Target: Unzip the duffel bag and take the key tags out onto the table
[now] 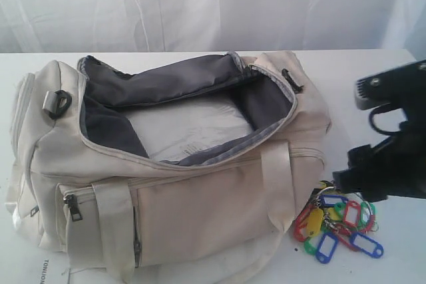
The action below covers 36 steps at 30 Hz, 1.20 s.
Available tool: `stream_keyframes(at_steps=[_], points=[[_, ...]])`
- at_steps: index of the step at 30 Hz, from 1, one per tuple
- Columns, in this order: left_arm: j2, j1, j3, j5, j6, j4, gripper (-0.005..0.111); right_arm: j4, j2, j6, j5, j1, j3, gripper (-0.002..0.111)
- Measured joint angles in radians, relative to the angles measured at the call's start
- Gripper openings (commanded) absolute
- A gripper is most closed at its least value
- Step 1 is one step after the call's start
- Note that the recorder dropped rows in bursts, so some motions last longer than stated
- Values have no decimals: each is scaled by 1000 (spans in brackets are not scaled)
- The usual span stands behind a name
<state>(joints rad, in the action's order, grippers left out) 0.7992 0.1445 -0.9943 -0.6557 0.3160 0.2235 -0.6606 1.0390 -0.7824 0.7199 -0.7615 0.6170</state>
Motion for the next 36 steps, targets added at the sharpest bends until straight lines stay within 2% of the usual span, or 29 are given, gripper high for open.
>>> stream_keyframes(at_steps=[1,2,4,7,14,30,36], points=[[0,0,0,0,0,7,0,43,-66,46,21,0,0,42],[0,0,0,0,0,17,0,109,-141,121,32,0,0,31],[0,0,0,0,0,19,0,183,-221,198,32,0,0,2],[0,0,0,0,11,21,0,227,-338,279,16,0,0,0],[35,0,0,2,23,21,0,159,-508,322,-109,0,-32,0],[35,0,0,2,23,21,0,149,-537,322,-123,0,-31,0],[-47,0,0,2,23,19,0,149,-537,322,-123,0,-31,0]])
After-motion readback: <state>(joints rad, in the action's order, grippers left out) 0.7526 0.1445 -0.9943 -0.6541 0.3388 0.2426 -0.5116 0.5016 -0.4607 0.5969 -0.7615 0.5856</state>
